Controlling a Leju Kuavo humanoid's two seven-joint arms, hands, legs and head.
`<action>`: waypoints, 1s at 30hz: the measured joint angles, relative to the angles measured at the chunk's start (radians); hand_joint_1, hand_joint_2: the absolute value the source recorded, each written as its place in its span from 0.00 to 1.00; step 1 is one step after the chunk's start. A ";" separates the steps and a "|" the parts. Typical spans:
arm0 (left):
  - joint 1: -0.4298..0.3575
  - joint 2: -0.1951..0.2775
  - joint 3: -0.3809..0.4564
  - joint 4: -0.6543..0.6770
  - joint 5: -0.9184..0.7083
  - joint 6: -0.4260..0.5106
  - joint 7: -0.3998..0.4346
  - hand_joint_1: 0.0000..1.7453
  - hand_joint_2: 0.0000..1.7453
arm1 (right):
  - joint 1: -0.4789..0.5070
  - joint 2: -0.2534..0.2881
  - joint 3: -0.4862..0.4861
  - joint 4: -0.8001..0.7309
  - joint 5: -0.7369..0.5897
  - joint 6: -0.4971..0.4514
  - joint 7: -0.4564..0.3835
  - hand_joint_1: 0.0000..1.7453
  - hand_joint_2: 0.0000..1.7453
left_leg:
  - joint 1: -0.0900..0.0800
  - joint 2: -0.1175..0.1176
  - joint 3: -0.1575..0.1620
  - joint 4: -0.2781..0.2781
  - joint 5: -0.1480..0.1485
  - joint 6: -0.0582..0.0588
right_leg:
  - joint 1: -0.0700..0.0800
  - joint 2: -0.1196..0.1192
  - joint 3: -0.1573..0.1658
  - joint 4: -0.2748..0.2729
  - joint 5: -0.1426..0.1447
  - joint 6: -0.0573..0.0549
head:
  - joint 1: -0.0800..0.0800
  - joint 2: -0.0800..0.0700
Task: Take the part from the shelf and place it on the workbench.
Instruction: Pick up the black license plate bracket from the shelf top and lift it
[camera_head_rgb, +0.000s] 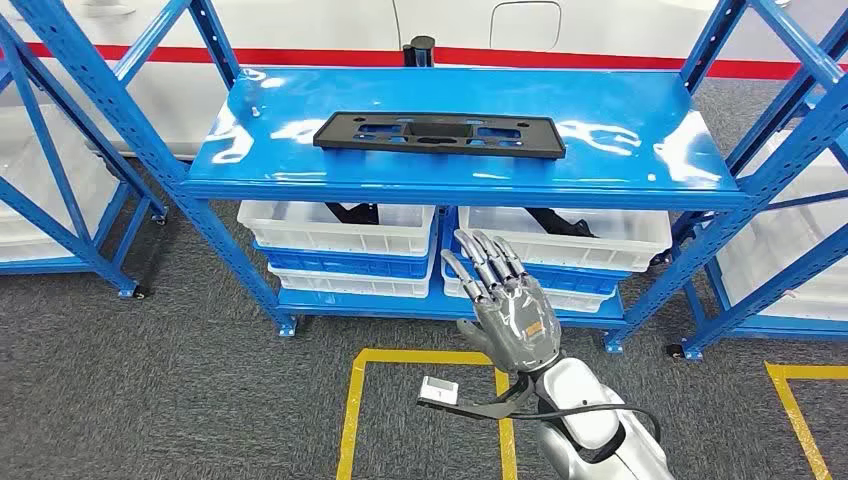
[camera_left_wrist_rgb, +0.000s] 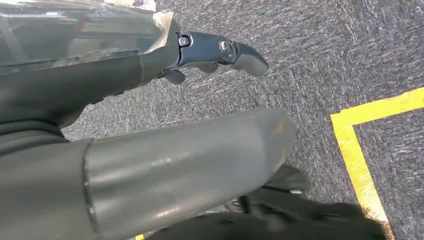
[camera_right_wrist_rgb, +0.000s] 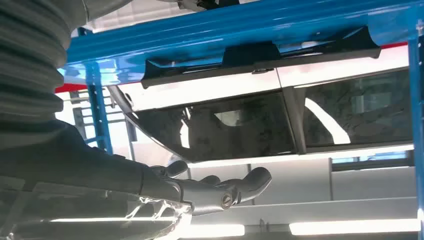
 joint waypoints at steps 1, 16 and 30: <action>0.001 0.000 0.000 0.000 0.000 0.000 0.000 0.00 0.00 | 0.001 0.000 0.000 0.001 0.000 0.000 0.001 0.00 1.00 | 0.000 0.000 -0.006 -0.013 0.023 0.002 | 0.001 0.001 0.008 0.000 -0.006 0.000 | 0.000 0.000; 0.007 -0.001 0.005 0.001 0.000 0.006 -0.004 0.00 0.00 | 0.010 0.010 0.007 0.014 0.002 0.021 0.006 0.00 1.00 | -0.020 -0.008 0.194 -0.360 0.139 0.064 | 0.002 0.000 -0.102 0.238 -0.117 0.046 | 0.004 0.000; 0.003 -0.001 0.007 0.002 -0.001 0.012 -0.005 0.00 0.00 | 0.016 0.019 0.008 0.021 0.008 0.032 0.009 0.00 1.00 | -0.003 -0.002 0.193 -0.138 0.008 0.004 | -0.005 -0.014 -0.015 0.004 0.020 -0.002 | -0.010 0.000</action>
